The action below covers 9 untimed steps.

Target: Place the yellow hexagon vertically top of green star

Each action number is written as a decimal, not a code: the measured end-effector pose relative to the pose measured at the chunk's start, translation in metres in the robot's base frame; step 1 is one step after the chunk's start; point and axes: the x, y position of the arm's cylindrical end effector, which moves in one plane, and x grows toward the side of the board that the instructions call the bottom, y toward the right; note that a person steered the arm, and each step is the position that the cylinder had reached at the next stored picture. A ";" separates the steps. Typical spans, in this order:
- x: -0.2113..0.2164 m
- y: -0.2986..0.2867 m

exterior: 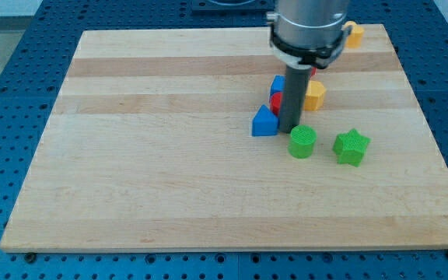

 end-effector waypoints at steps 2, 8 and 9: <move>-0.020 0.019; -0.075 0.085; -0.090 0.099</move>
